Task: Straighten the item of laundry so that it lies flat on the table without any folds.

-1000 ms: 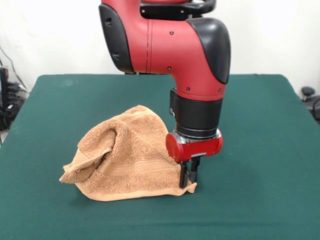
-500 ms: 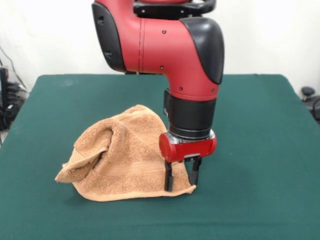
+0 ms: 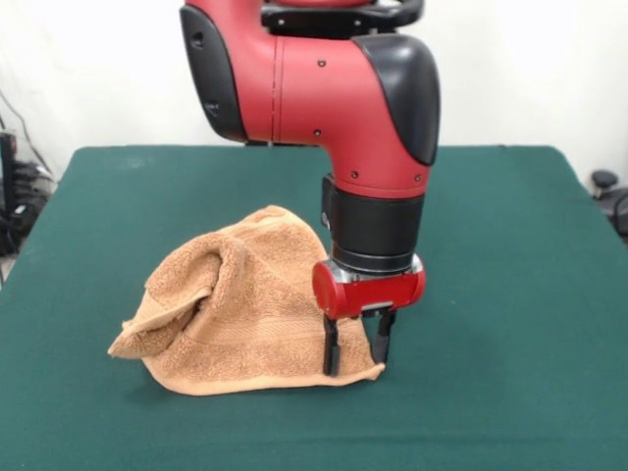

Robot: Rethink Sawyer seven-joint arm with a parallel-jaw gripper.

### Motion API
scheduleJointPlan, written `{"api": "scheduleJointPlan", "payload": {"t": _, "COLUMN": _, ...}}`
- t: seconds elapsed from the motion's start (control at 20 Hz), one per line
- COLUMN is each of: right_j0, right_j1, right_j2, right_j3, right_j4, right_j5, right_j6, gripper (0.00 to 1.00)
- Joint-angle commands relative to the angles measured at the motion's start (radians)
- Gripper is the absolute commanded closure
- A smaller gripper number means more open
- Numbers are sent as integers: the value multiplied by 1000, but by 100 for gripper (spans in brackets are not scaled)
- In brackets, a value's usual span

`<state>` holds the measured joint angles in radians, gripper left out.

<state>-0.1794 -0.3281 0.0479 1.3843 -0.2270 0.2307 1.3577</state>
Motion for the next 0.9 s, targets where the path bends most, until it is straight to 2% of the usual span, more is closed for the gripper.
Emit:
{"api": "scheduleJointPlan", "payload": {"t": 0.05, "right_j0": -17, "right_j1": 90, "right_j2": 96, "right_j3": 67, "right_j4": 31, "right_j5": 13, "right_j6": 166, "gripper": 0}}
{"api": "scheduleJointPlan", "payload": {"t": 0.25, "right_j0": -17, "right_j1": 66, "right_j2": 92, "right_j3": 90, "right_j4": 30, "right_j5": 11, "right_j6": 173, "gripper": 0}}
{"api": "scheduleJointPlan", "payload": {"t": 0.6, "right_j0": -17, "right_j1": -105, "right_j2": 71, "right_j3": 209, "right_j4": 17, "right_j5": 64, "right_j6": 157, "gripper": 0}}
{"api": "scheduleJointPlan", "payload": {"t": 0.9, "right_j0": -34, "right_j1": -183, "right_j2": 74, "right_j3": 246, "right_j4": 28, "right_j5": 140, "right_j6": 122, "gripper": 0}}
